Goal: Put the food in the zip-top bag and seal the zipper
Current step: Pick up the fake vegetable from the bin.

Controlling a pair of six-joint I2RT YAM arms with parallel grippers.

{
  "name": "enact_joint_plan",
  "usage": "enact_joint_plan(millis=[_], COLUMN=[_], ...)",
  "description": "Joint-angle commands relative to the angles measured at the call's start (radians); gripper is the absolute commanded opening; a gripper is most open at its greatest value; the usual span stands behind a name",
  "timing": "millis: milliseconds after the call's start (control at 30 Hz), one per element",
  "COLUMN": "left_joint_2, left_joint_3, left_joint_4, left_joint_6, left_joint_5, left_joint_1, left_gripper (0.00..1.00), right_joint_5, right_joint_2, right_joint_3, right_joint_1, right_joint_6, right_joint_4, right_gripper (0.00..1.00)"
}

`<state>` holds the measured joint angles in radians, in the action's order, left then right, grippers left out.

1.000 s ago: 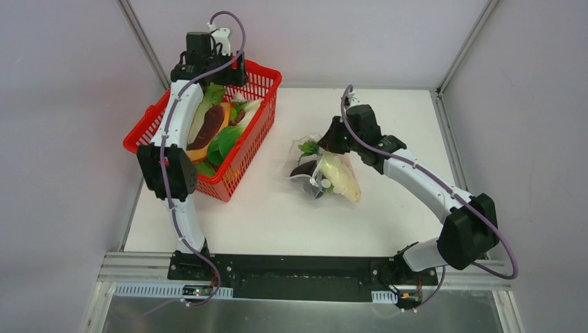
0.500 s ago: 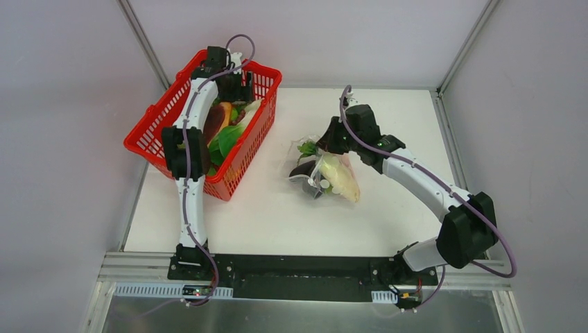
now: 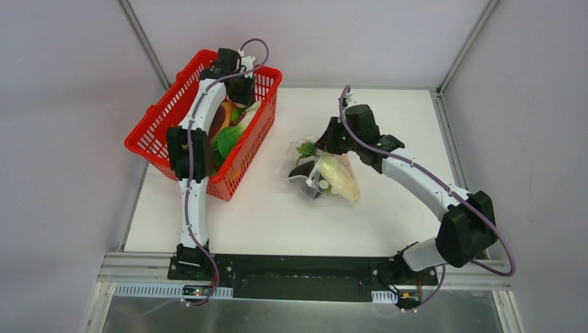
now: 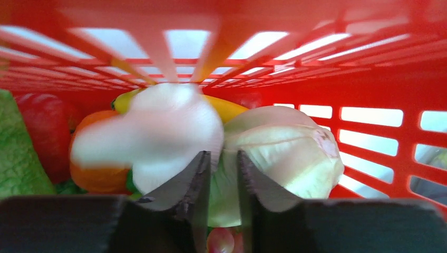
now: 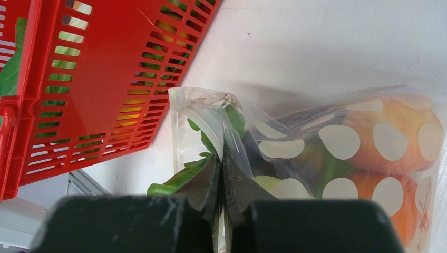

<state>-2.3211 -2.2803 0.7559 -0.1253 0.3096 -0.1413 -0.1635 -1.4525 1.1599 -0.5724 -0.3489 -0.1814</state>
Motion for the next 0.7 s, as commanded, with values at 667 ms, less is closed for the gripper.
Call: enact_joint_plan(millis=[667], left_joint_2=[0.394], left_joint_3=[0.399], left_joint_4=[-0.284], left_joint_6=[0.156], left_joint_5=[0.107], left_joint_1=[0.072], left_gripper=[0.00], right_joint_5=[-0.016], right_joint_2=[0.046], right_joint_3=[0.001], right_joint_1=[0.004], right_joint_6=[-0.035], right_joint_4=[0.054], right_gripper=[0.04])
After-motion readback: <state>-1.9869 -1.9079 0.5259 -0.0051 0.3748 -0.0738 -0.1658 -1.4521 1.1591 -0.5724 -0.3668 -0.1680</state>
